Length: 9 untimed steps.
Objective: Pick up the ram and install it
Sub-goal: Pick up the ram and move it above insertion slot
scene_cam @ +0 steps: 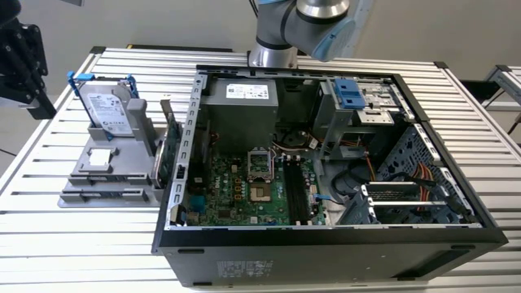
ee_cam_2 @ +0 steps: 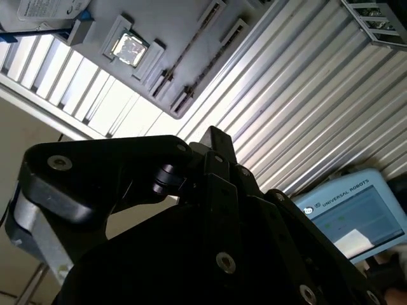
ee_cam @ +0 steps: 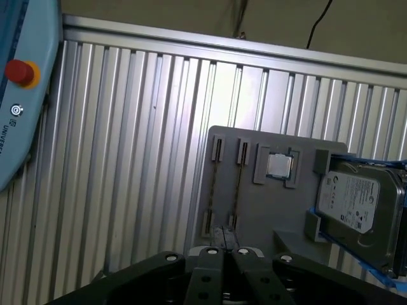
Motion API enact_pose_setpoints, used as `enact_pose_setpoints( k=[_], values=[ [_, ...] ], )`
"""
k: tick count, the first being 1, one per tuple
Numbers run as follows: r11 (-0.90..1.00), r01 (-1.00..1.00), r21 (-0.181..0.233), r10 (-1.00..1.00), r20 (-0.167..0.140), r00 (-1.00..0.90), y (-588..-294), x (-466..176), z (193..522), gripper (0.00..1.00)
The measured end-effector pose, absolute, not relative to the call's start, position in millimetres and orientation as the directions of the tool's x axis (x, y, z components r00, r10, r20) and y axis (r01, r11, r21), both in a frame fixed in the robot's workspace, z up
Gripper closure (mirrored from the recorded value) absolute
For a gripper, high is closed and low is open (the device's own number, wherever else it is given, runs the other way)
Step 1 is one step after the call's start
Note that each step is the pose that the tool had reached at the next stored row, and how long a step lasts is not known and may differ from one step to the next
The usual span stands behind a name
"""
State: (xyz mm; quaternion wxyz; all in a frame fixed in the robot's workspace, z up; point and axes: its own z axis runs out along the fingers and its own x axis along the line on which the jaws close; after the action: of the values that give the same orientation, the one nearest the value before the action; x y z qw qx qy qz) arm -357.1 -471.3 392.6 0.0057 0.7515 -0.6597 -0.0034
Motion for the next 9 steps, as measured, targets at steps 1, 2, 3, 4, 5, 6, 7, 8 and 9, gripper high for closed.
enact_pose_setpoints(
  k=[1,2,3,4,5,6,7,8,9],
  values=[
    [-0.130,-0.991,0.013,-0.992,0.002,0.130,-471.3,-357.1,392.6,1.00],
    [-0.130,-0.991,0.013,-0.991,0.003,0.130,-471.3,-357.1,392.6,0.00],
    [-0.131,-0.991,0.013,-0.991,0.003,0.131,-471.3,-357.1,392.6,0.00],
    [-0.131,-0.991,0.013,-0.991,0.003,0.131,-471.3,-357.1,392.6,0.00],
    [-0.131,-0.991,0.013,-0.991,0.003,0.131,-471.3,-357.1,392.5,0.00],
    [-0.132,-0.991,0.013,-0.991,0.002,0.132,-471.3,-357.1,392.5,0.00],
    [-0.132,-0.991,0.013,-0.991,0.003,0.132,-471.3,-357.1,392.6,0.00],
    [-0.132,-0.991,0.013,-0.991,0.003,0.133,-471.3,-357.1,392.6,0.00],
    [-0.133,-0.991,0.013,-0.991,0.003,0.133,-471.3,-357.1,392.5,0.00]
  ],
)
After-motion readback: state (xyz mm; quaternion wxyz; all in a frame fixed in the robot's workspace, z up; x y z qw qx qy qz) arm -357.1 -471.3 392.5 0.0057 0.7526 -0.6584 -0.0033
